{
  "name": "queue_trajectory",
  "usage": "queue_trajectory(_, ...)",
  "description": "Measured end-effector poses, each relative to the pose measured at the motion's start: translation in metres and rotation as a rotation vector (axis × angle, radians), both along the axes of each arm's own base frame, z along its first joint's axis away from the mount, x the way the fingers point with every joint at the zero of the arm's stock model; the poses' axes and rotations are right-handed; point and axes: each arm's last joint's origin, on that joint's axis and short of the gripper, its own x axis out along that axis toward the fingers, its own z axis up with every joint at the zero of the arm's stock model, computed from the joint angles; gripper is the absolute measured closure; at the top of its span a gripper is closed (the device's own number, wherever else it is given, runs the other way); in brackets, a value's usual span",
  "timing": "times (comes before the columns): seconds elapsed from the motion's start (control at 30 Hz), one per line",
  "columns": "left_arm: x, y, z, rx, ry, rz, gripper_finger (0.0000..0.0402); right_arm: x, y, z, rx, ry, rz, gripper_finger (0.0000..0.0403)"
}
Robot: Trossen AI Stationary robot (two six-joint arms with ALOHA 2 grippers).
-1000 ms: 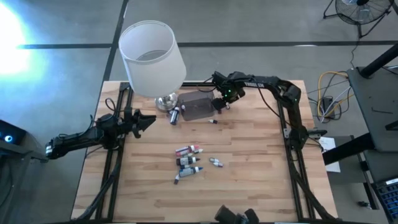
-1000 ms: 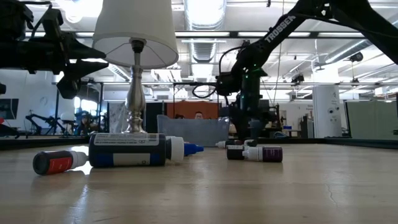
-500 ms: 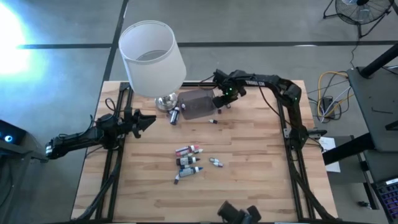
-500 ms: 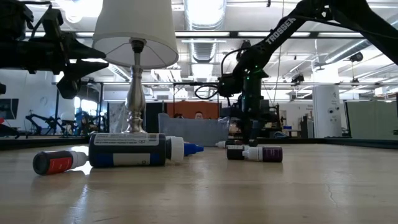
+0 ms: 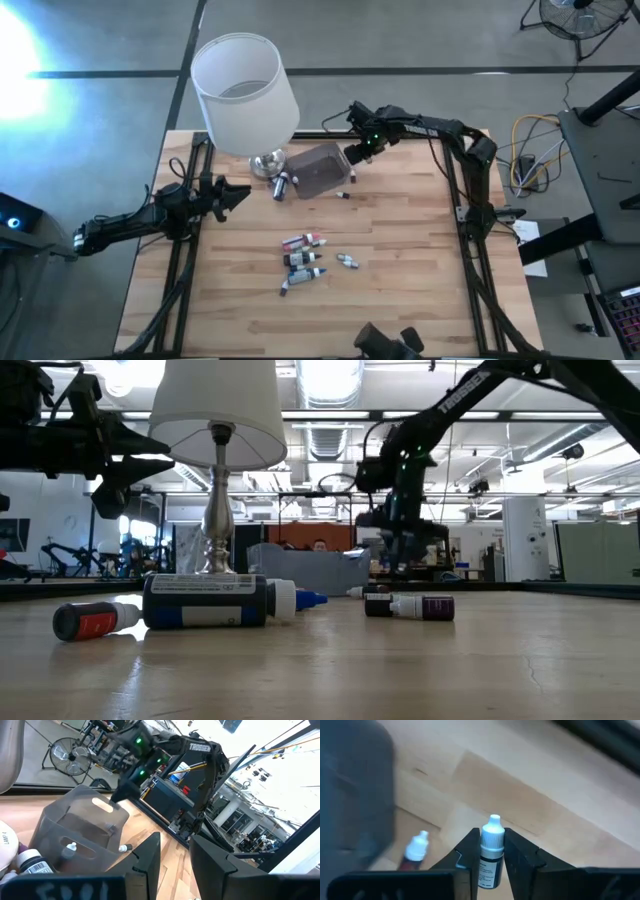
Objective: Pick & Place food coloring
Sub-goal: Put the top small black food coloring bottle into the bin
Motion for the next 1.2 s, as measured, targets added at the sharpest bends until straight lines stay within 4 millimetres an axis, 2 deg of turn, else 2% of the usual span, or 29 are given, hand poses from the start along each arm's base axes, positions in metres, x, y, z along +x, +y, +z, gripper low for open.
queue_trajectory(0.13,0.000,0.000,0.000,0.000,0.000,0.000,0.0316,-0.003,0.001,0.022,-0.059,-0.060,-0.016,0.0340)
queue_trajectory(0.23,0.000,0.000,0.000,0.000,0.000,0.000,0.0316,-0.006,0.000,0.024,-0.057,-0.055,-0.034,0.0340)
queue_trajectory(0.5,0.000,0.000,0.000,0.000,0.000,0.000,0.0317,-0.013,0.003,-0.012,0.034,0.026,-0.103,0.0339)
queue_trajectory(0.7,0.000,0.000,0.000,0.000,0.000,0.000,0.0316,-0.014,0.002,-0.032,0.079,0.058,-0.109,0.0338)
queue_trajectory(0.97,0.000,0.000,0.000,0.000,0.000,0.000,0.0316,-0.013,0.000,-0.040,0.082,0.053,-0.111,0.0312)
queue_trajectory(1.2,0.000,0.000,0.000,0.000,0.000,0.000,0.0316,-0.015,-0.003,-0.045,0.099,0.057,-0.115,0.0308)
